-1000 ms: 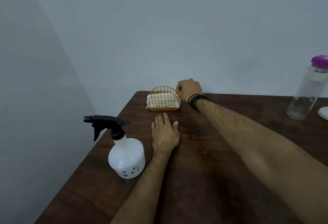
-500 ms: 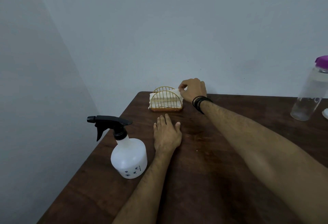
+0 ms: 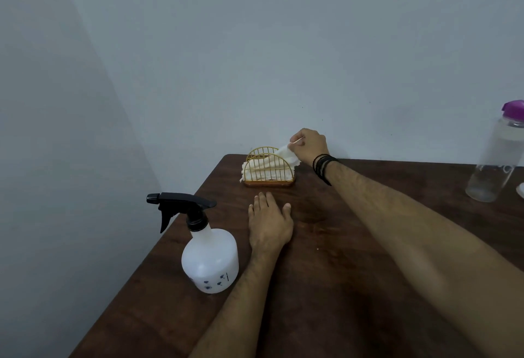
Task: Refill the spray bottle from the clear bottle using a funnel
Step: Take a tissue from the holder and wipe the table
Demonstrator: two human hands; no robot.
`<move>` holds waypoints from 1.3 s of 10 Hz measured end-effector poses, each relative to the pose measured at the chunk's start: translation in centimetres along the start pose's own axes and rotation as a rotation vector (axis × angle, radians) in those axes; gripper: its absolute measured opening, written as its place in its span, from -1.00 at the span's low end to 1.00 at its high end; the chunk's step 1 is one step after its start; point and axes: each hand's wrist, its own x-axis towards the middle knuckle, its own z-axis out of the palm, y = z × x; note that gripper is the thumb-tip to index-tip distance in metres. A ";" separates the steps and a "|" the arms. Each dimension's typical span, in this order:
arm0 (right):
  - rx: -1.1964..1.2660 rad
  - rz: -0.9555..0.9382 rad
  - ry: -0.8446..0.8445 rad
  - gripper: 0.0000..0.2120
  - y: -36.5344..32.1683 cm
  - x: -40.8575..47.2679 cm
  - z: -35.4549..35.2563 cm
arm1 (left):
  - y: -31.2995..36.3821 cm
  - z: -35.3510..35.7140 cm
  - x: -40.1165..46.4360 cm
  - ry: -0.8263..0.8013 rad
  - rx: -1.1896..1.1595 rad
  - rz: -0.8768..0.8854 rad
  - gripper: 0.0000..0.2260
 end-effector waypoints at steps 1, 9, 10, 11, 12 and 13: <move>-0.065 0.071 -0.017 -0.83 0.8 0.1 0.3 | 0.0 0.1 0.1 0.002 0.002 -0.001 -0.39; 0.334 0.011 0.036 -0.63 1.0 -1.5 -0.5 | 0.0 0.0 0.0 0.006 0.015 -0.014 -0.41; 0.456 -0.013 0.003 -0.60 -0.1 -1.0 -1.1 | 0.1 0.0 0.0 -0.004 0.017 -0.019 -0.40; 0.583 -0.034 -0.016 -0.58 -1.5 -0.8 -2.0 | 0.1 0.0 0.0 -0.002 0.015 -0.020 -0.40; 0.694 -0.049 -0.016 -0.59 -2.7 -0.5 -3.0 | 0.1 -0.1 -0.1 0.001 0.007 -0.019 -0.40; 0.823 -0.072 -0.012 -0.61 -4.1 -0.1 -4.9 | 0.2 -0.2 -0.1 0.000 0.001 -0.019 -0.40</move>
